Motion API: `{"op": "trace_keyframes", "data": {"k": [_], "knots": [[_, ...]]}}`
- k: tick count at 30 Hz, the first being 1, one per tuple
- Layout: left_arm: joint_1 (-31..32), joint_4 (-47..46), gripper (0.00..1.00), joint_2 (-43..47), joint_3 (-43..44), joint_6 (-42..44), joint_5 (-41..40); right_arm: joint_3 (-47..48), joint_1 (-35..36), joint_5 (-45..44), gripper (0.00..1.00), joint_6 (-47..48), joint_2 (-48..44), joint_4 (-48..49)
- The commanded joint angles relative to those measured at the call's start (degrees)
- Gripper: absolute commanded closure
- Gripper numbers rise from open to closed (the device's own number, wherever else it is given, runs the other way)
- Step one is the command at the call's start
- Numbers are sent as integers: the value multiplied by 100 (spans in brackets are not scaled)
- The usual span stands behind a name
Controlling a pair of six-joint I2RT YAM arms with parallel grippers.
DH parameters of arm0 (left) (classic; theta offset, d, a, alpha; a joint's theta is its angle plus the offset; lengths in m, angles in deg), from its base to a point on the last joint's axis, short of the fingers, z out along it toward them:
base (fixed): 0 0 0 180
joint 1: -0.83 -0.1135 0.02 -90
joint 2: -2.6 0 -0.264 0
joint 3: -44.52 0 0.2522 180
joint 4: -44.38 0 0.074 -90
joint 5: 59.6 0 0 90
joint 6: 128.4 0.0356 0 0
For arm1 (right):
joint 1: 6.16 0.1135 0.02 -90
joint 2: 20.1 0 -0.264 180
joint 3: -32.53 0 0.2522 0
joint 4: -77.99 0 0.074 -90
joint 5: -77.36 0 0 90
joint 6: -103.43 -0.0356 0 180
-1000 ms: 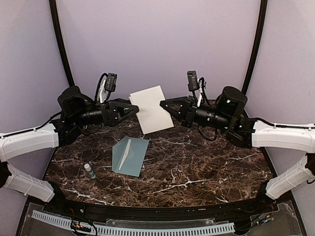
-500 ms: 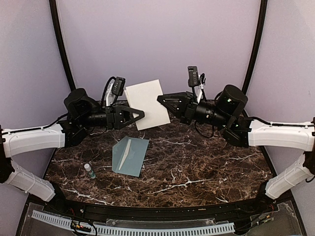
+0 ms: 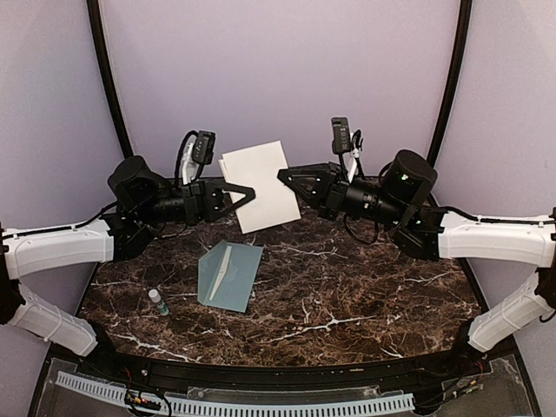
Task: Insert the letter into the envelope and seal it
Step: Fold the letter, then move the envelope to the center of the board.
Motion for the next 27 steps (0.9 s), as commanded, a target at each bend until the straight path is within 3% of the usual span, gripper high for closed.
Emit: {"op": "trace_keyframes", "data": {"k": [1, 3, 7, 12, 17, 27], "knots": [[19, -16, 100, 253, -76, 53, -179, -82, 49, -107, 100, -4, -191, 24], [2, 559, 100, 294, 16, 249, -274, -79, 50, -223, 94, 57, -247, -181], [-264, 2494, 100, 456, 266, 1108, -598, -143, 35, -818, 43, 229, -516, -787], [-892, 4903, 100, 402, 524, 2017, -965, -303, -2, -1690, 21, 349, -755, -1554], [-1274, 6628, 100, -38, 832, 2805, -1726, -304, -11, -2385, 12, -101, -406, -2206], [-2261, 7388, 100, -533, 946, 3183, -3282, -324, -10, -2570, 11, -592, 277, -2405]]}}
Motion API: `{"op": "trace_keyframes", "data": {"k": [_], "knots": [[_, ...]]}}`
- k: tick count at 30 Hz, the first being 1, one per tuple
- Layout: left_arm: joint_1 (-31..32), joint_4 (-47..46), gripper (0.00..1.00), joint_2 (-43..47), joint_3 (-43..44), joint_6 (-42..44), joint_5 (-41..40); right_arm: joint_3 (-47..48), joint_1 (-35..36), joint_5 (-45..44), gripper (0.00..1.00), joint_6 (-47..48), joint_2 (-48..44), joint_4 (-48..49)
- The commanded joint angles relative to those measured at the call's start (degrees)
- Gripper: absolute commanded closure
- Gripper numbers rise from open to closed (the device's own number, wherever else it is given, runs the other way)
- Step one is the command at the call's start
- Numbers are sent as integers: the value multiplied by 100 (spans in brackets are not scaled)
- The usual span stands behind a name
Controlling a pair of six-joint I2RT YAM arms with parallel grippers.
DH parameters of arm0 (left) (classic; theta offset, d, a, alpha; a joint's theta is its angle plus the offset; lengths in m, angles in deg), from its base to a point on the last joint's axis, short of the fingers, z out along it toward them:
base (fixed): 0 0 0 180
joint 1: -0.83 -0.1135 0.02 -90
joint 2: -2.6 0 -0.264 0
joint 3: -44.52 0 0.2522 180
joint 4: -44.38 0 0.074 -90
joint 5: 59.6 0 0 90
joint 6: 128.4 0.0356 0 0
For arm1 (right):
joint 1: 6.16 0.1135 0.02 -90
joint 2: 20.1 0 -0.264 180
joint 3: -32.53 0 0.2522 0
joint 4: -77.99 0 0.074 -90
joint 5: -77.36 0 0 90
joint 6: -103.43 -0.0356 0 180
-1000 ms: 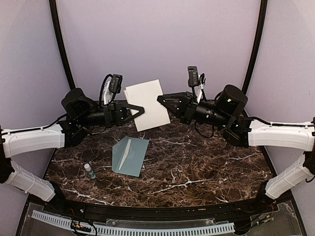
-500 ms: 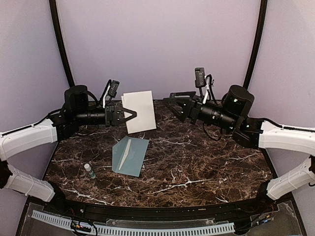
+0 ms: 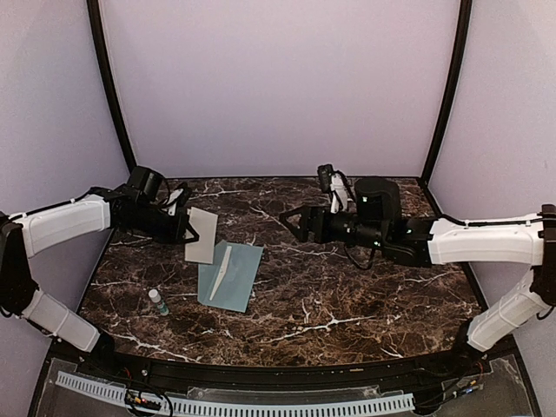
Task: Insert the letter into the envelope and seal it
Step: Move the envelope to the center of the board.
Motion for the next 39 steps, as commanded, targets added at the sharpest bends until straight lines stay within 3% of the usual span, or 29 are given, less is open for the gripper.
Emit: {"op": "trace_keyframes", "data": {"k": [1, 9, 23, 39], "knots": [[-406, 646, 100, 80, 211, 363, -1004, 21, -3, -222, 11, -216, 126, 32], [-897, 453, 100, 331, -135, 192, -2065, 224, -7, -147, 11, -272, 557, -80], [-897, 710, 100, -296, -206, 244, 443, 380, -8, -104, 12, -427, 829, -191], [-893, 734, 100, -508, -638, 37, 1609, 393, -9, 62, 12, -523, 913, -291]]}}
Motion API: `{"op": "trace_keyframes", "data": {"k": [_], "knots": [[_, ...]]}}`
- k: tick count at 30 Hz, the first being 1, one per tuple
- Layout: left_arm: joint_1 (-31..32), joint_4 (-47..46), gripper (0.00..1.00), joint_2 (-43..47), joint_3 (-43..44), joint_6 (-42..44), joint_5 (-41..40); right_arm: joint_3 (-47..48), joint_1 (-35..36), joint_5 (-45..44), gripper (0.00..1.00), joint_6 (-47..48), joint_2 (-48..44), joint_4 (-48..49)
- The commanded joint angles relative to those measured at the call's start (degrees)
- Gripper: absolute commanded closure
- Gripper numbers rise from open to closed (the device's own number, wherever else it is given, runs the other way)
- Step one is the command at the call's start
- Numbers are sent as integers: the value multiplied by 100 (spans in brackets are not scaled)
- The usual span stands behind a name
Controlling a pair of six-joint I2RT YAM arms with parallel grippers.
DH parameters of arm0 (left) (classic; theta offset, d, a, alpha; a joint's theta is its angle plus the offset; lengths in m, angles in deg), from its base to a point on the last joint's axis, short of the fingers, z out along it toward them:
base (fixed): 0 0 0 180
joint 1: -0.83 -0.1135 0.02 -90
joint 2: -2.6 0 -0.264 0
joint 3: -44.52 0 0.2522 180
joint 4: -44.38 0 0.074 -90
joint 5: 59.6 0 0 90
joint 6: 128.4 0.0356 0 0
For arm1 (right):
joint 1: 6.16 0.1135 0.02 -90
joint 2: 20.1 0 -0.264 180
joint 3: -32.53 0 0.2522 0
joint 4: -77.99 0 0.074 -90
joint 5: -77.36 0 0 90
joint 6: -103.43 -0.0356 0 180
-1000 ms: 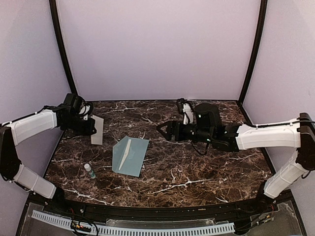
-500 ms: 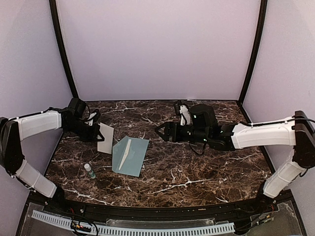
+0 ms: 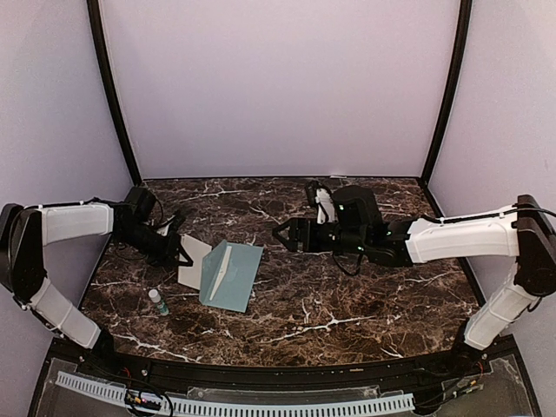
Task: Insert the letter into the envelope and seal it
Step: Move the envelope to the center of the board.
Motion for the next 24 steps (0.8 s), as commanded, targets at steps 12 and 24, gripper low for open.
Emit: {"op": "trace_keyframes", "data": {"k": [12, 24], "knots": [[269, -875, 100, -85, -611, -716, 1197, 98, -6, 96, 12, -193, 91, -118], [1009, -2242, 100, -532, -614, -1597, 1656, -168, -24, -35, 13, -525, -86, -524]]}}
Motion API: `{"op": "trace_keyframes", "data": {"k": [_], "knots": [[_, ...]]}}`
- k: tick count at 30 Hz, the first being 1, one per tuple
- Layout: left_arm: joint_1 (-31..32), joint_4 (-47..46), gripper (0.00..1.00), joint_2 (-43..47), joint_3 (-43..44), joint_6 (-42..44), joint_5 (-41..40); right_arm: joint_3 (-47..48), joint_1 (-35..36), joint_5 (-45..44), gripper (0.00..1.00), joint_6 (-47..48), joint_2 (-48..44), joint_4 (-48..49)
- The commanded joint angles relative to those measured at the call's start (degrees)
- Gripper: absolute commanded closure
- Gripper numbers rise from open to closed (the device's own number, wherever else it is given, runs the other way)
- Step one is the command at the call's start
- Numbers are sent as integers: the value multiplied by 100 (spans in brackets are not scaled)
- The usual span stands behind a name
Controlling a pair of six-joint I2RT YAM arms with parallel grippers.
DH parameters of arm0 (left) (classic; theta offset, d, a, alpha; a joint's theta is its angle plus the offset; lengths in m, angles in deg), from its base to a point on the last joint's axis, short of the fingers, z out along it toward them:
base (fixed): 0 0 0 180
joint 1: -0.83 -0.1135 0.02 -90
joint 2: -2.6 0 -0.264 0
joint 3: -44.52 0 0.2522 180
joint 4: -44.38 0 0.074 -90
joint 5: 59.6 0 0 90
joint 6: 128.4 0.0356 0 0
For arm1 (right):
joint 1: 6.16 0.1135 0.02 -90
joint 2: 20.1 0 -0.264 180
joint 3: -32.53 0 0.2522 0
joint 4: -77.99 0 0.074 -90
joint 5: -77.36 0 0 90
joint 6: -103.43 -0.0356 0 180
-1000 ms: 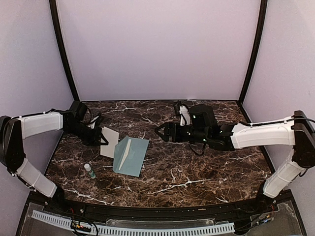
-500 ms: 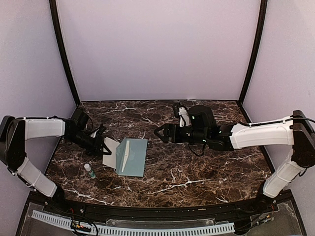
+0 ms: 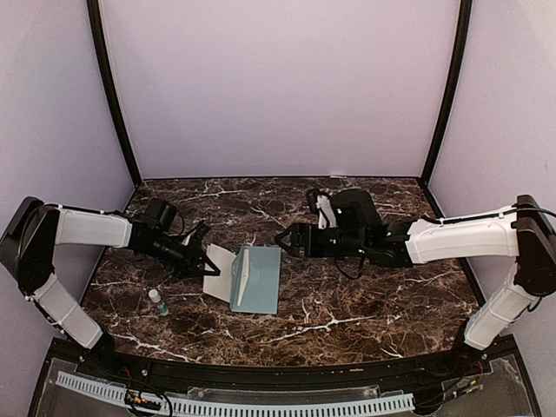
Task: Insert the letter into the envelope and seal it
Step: Move the envelope to the center of the board.
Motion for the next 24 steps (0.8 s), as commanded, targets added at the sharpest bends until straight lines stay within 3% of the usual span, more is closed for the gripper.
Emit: {"op": "trace_keyframes", "data": {"k": [1, 8, 13, 18, 24], "knots": [[254, -809, 100, -121, -100, -545, 305, -172, -44, -211, 13, -330, -95, -195], [683, -2227, 100, 54, -634, -1616, 417, -781, -283, 136, 15, -948, -193, 31], [529, -1410, 100, 532, -504, -1101, -136, -1014, -387, 301, 18, -1062, -118, 156], [-76, -458, 100, 1195, -165, -743, -431, -1020, -412, 393, 21, -1041, 80, 207], [7, -488, 100, 1159, 346, -907, 87, -997, -416, 623, 26, -1129, 442, 521]]}}
